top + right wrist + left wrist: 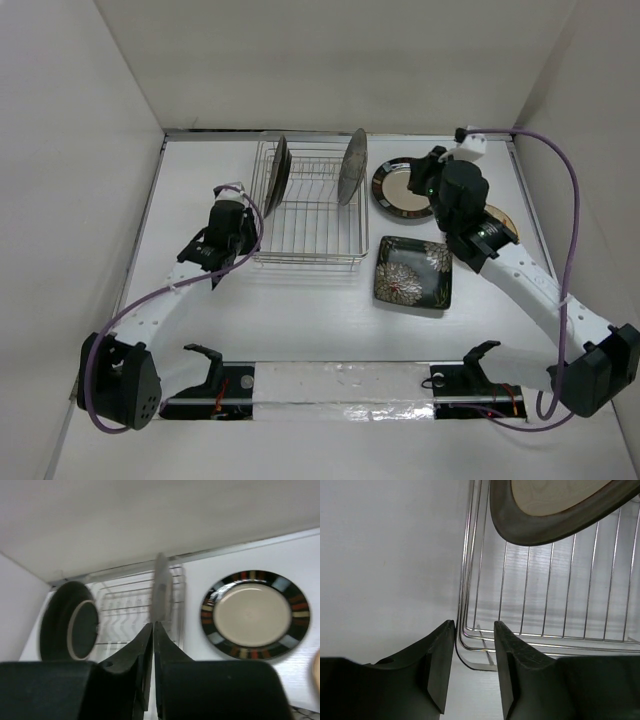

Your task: Load the plates into the dish rack

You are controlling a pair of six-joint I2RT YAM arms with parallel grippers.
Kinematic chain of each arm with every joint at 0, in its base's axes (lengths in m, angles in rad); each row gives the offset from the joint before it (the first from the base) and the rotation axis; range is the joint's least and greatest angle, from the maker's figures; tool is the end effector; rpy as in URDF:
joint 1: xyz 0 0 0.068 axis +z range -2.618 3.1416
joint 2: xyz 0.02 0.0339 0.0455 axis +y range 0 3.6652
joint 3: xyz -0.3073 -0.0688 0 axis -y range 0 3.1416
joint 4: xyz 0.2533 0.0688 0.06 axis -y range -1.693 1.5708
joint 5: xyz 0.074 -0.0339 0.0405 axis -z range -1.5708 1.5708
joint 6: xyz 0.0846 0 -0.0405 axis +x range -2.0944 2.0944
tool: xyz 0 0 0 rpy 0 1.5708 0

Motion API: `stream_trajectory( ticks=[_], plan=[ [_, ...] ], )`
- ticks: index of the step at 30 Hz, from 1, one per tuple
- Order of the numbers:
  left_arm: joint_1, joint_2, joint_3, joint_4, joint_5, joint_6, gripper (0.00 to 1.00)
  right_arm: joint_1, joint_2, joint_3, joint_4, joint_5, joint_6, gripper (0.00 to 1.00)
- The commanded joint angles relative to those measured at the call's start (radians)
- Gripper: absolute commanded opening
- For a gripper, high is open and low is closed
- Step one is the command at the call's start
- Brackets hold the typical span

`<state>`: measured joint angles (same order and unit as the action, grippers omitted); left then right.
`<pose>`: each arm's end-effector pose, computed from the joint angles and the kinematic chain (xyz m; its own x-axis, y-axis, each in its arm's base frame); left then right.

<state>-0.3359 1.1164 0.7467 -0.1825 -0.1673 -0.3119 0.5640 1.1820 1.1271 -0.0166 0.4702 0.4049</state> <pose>0.2662 -0.0780 0.2715 -0.5300 -0.1354 -0.8371 0.0300 0.9836 -0.1781 0.2814 0.1327 0.4332 -0.0928 0.3568 -0.9295 -0.0632 0.9296 0.3632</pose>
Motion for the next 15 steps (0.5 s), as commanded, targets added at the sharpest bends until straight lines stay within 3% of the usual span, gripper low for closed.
stream_trajectory(
  ticks=[1,4,6,15],
  plan=[
    [0.005,0.020,0.039,0.032,0.046,0.019,0.31,-0.099,-0.034,-0.093,0.084,-0.100,0.057,0.07],
    [0.005,0.040,0.026,0.021,0.048,0.019,0.11,-0.191,-0.085,-0.197,0.136,-0.146,0.093,0.11],
    [0.005,0.042,0.017,0.017,0.045,0.016,0.00,-0.260,-0.102,-0.251,0.162,-0.195,0.104,0.20],
    [0.005,-0.007,-0.023,-0.049,0.089,-0.041,0.00,-0.378,-0.058,-0.342,0.165,-0.264,0.092,0.53]
  ],
)
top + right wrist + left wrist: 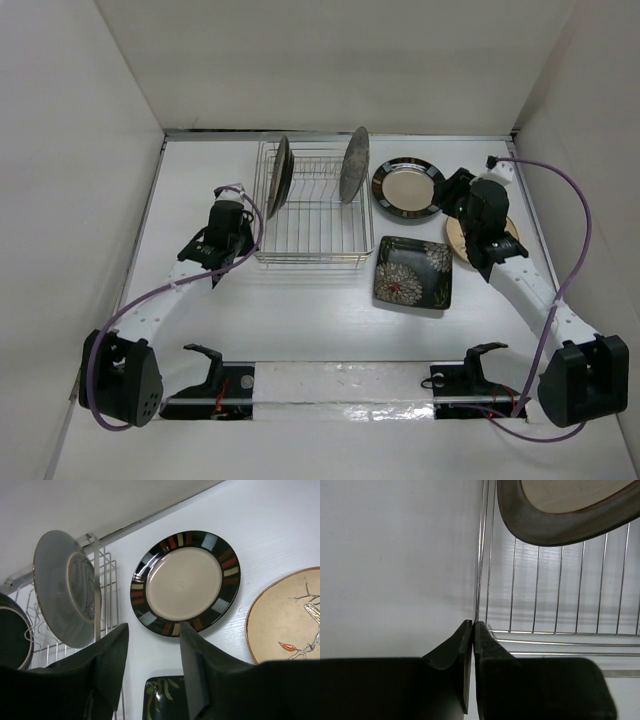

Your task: Load the plates into the dish rack

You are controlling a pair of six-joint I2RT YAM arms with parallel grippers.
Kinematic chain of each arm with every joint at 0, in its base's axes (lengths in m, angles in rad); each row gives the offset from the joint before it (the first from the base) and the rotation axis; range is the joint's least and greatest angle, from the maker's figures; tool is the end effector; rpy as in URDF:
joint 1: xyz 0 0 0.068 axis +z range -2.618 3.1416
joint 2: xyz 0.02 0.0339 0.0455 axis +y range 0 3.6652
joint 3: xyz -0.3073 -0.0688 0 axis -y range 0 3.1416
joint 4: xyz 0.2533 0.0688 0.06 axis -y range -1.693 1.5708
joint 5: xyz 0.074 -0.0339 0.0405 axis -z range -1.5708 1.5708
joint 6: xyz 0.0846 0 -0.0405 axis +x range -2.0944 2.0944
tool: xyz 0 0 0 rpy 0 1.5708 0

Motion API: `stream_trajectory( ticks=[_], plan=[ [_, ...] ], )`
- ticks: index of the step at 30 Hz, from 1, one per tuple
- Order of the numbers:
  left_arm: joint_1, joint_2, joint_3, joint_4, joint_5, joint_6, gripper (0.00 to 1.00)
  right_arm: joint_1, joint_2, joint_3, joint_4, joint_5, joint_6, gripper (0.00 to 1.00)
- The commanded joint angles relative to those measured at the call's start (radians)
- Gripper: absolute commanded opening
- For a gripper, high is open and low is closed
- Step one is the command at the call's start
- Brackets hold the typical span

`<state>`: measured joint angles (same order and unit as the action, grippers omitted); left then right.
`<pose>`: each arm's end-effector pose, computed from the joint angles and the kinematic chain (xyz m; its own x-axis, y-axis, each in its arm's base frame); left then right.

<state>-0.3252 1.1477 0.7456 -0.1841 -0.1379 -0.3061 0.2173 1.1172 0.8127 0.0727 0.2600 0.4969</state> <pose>0.2708 -0.0790 0.2625 -0.5625 -0.1253 -0.8172 0.0403 0.9831 -0.1785 0.2943 0.0427 0.3352 -0.1801 0.4320 -0.8837 0.1386 0.9006 0.4120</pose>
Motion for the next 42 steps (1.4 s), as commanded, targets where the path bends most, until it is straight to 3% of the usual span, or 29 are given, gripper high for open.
stream_trajectory(
  ticks=[1,7,9,11,12,13,15,16,19,23,28,37,40,42],
  plan=[
    [-0.006,-0.067,-0.032,-0.055,0.063,-0.054,0.00,-0.053,0.007,-0.059,0.088,-0.070,0.000,0.55],
    [-0.054,-0.190,-0.080,-0.054,0.067,-0.106,0.00,-0.087,-0.025,-0.150,0.099,-0.097,-0.012,0.64],
    [-0.054,-0.200,-0.080,-0.051,0.084,-0.107,0.02,-0.099,-0.051,-0.214,0.085,-0.116,-0.005,0.74],
    [-0.054,-0.207,-0.075,-0.046,0.102,-0.100,0.14,-0.110,-0.115,-0.268,0.078,-0.160,0.034,0.86],
    [-0.054,-0.210,-0.072,-0.040,0.107,-0.094,0.29,-0.134,-0.140,-0.320,0.059,-0.183,0.046,0.86],
    [-0.054,-0.213,-0.066,-0.038,0.107,-0.082,0.38,-0.145,-0.196,-0.343,0.046,-0.197,0.060,0.86],
    [-0.054,-0.226,-0.065,-0.028,0.106,-0.067,0.51,-0.163,-0.259,-0.383,-0.025,-0.191,0.091,0.86],
    [-0.054,-0.239,-0.061,-0.023,0.104,-0.059,0.53,-0.180,-0.290,-0.409,-0.052,-0.180,0.095,0.86],
    [-0.043,-0.282,-0.063,0.000,0.104,-0.041,0.54,-0.232,-0.378,-0.444,-0.168,-0.154,0.124,0.85],
    [-0.034,-0.332,-0.063,0.028,0.127,-0.036,0.54,-0.278,-0.370,-0.464,-0.192,-0.263,0.192,0.82],
    [-0.034,-0.416,-0.068,0.032,0.113,-0.031,0.54,-0.341,-0.255,-0.489,-0.183,-0.441,0.192,0.82],
    [-0.034,-0.451,-0.060,0.046,0.107,-0.033,0.54,-0.401,0.032,-0.452,-0.119,-0.617,0.146,0.74],
    [-0.034,-0.450,-0.060,0.046,0.109,-0.031,0.55,-0.411,0.082,-0.445,-0.100,-0.648,0.146,0.67],
    [-0.034,-0.448,-0.057,0.046,0.107,-0.031,0.55,-0.411,0.076,-0.446,-0.097,-0.644,0.141,0.55]
  ],
)
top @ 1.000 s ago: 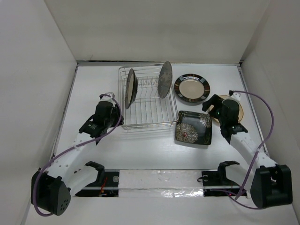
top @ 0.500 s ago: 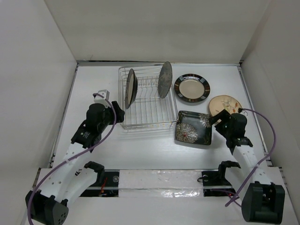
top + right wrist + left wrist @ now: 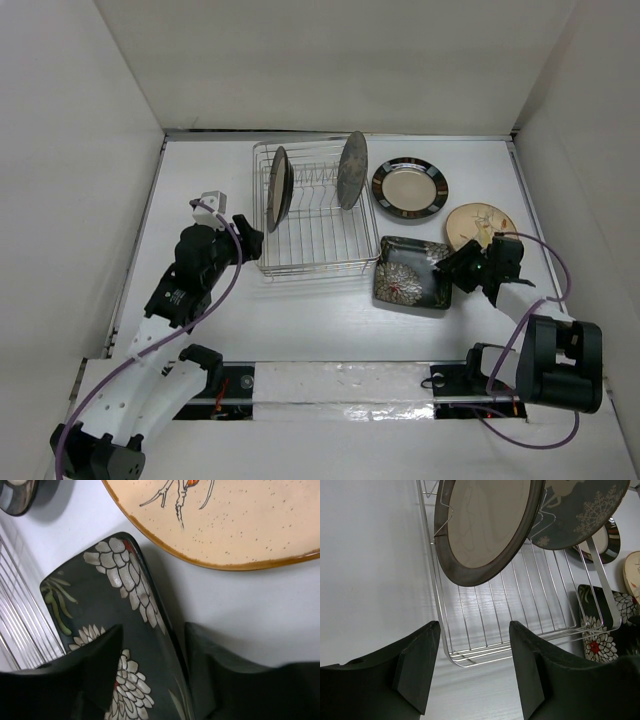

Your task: Load the plates into the dish rack

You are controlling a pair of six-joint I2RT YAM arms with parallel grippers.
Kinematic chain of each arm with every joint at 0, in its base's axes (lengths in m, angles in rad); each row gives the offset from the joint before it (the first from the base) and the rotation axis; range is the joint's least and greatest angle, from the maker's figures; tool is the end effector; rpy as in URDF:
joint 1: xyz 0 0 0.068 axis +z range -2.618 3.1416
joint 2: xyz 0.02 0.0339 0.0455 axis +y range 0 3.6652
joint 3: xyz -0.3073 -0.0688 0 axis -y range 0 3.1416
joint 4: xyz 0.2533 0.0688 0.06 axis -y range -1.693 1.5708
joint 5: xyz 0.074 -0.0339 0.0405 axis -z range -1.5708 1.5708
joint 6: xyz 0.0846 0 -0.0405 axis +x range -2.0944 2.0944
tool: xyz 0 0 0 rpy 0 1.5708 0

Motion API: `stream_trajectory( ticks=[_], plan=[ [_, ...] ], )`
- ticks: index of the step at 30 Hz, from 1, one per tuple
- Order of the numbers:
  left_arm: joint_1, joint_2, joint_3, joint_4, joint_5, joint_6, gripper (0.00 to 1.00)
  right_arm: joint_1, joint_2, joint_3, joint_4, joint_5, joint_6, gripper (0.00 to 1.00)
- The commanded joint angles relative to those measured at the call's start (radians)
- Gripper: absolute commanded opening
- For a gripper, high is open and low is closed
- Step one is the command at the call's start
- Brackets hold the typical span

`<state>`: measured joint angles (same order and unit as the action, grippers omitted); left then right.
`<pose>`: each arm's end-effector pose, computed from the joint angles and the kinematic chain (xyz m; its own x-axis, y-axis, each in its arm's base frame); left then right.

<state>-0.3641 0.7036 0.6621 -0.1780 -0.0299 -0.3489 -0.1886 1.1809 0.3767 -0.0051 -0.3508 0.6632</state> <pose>0.1841 -0.0674 0.3272 -0.3036 -0.2500 -0.9194 0.2393 0.9140 -0.3275 0.2294 -0.0142 0.1458 -0.5953 0.7022 -0.3906 0.3929 0.6784 0.6208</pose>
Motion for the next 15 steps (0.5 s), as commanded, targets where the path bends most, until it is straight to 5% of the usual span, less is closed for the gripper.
stream_trajectory(
  ticks=[1,9,15],
  plan=[
    [0.005,-0.003,0.028,0.040,0.001,0.013,0.55,-0.005,0.013,-0.010,-0.025,-0.031,-0.028,0.54],
    [0.005,-0.024,0.031,0.037,-0.013,0.018,0.55,0.058,0.077,0.068,-0.117,0.004,-0.077,0.55],
    [0.005,-0.055,0.033,0.032,-0.033,0.024,0.54,0.080,0.154,0.122,-0.179,0.007,-0.111,0.40]
  ],
)
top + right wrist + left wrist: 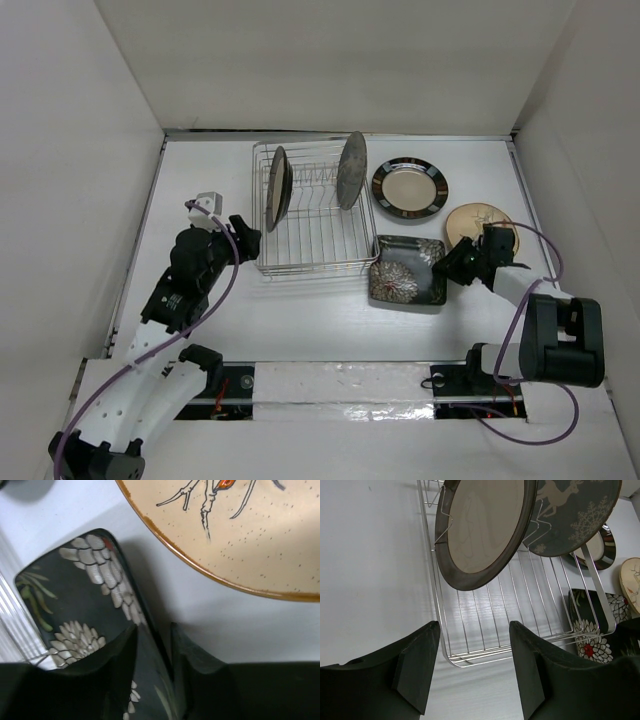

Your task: Load the plates into the dish rack

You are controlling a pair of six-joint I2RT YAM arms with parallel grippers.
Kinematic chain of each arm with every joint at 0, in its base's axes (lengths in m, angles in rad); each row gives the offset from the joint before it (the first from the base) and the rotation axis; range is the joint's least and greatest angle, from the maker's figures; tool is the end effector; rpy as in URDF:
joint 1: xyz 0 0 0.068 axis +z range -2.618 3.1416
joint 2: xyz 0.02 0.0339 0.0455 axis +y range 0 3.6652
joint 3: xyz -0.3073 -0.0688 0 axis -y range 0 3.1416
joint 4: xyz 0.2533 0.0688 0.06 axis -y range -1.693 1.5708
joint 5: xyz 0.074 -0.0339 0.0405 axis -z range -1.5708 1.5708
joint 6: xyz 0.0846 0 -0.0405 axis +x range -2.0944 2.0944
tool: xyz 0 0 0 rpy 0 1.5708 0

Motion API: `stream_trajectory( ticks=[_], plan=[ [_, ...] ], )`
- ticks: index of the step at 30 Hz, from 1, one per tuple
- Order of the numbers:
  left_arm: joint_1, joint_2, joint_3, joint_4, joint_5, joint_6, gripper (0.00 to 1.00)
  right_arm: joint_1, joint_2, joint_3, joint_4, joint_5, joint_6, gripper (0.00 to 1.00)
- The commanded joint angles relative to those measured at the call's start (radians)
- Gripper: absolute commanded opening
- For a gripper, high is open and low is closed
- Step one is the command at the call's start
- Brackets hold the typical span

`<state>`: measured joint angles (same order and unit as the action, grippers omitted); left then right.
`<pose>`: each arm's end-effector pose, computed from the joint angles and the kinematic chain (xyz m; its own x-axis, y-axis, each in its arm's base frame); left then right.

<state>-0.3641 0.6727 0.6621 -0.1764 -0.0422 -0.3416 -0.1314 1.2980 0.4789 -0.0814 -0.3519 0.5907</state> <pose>0.1782 -0.0641 0.3328 -0.2699 -0.2553 -0.9284 0.2405 0.9158 -0.3218 0.2510 -0.0038 0.1451 -0.6950 0.6192 -0.3655 0.3585 0.7391 0.5703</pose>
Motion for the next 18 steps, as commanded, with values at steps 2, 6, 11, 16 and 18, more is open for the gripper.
stream_trajectory(
  ticks=[2,6,11,16,18],
  plan=[
    [-0.004,-0.028,0.033,0.031,-0.024,0.018,0.54,0.023,0.047,0.033,-0.113,0.008,-0.046,0.29],
    [-0.013,-0.030,0.033,0.032,-0.027,0.019,0.54,0.032,0.066,0.043,-0.127,0.004,-0.052,0.11],
    [-0.013,-0.035,0.030,0.031,-0.024,0.019,0.54,0.064,-0.041,0.043,-0.148,0.100,-0.034,0.00],
    [-0.013,-0.022,0.025,0.037,-0.018,0.018,0.54,0.108,-0.267,0.127,-0.258,0.295,-0.023,0.00],
    [-0.013,-0.016,0.022,0.038,-0.021,0.018,0.54,0.124,-0.374,0.139,-0.267,0.329,-0.003,0.00]
  ],
)
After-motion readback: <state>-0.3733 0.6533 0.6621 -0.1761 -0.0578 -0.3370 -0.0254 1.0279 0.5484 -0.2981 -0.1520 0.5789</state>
